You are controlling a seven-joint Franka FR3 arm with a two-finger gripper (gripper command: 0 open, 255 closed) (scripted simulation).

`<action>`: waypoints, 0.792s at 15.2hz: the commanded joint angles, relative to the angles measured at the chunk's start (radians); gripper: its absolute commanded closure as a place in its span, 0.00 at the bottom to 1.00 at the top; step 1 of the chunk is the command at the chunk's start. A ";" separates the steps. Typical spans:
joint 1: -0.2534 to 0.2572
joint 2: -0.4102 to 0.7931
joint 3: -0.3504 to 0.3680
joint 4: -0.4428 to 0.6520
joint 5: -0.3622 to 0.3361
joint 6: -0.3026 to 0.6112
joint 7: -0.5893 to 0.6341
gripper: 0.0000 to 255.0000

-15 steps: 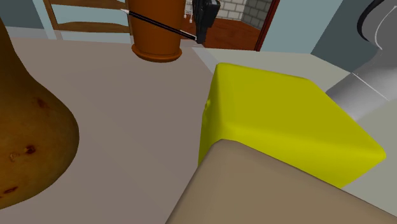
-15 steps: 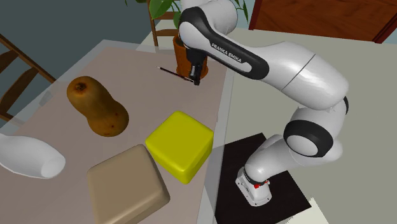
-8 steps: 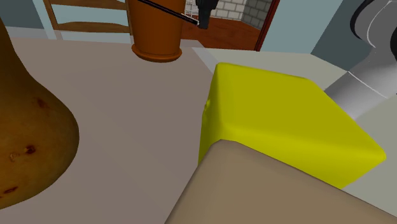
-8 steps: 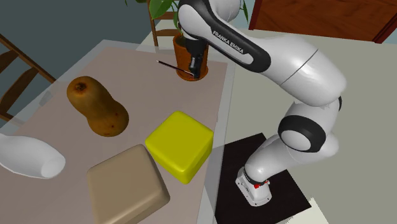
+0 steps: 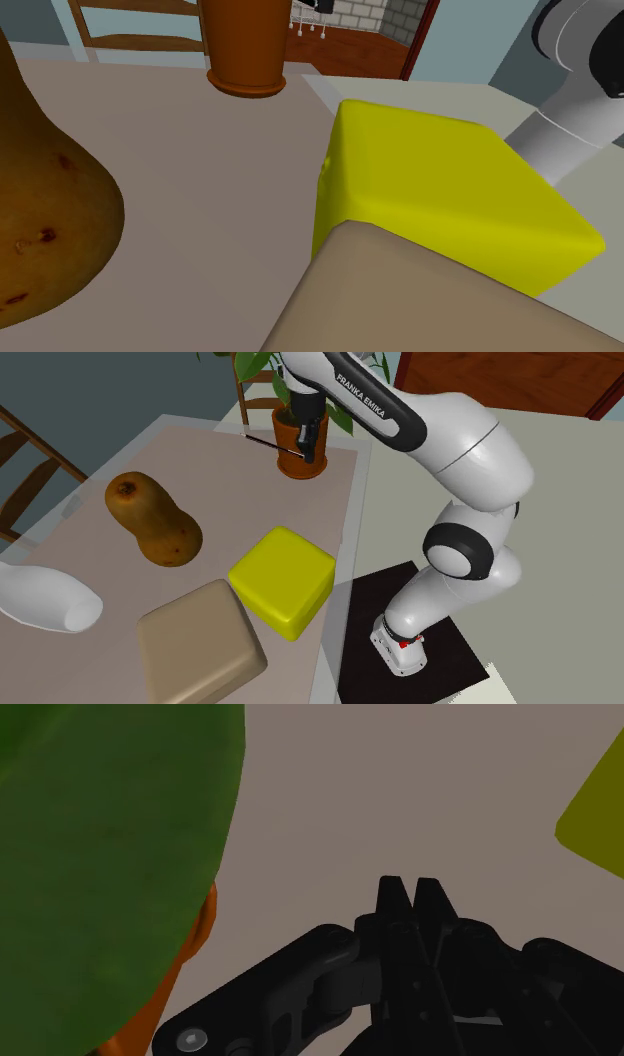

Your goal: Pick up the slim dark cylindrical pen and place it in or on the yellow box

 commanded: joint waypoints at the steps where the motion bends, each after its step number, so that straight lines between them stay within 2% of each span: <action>1: 0.001 0.028 0.003 0.066 -0.002 -0.039 0.006 1.00; 4: 0.002 0.061 0.006 0.141 -0.005 -0.080 0.011 1.00; 12: 0.052 -0.139 0.087 -0.044 0.062 -0.083 0.165 1.00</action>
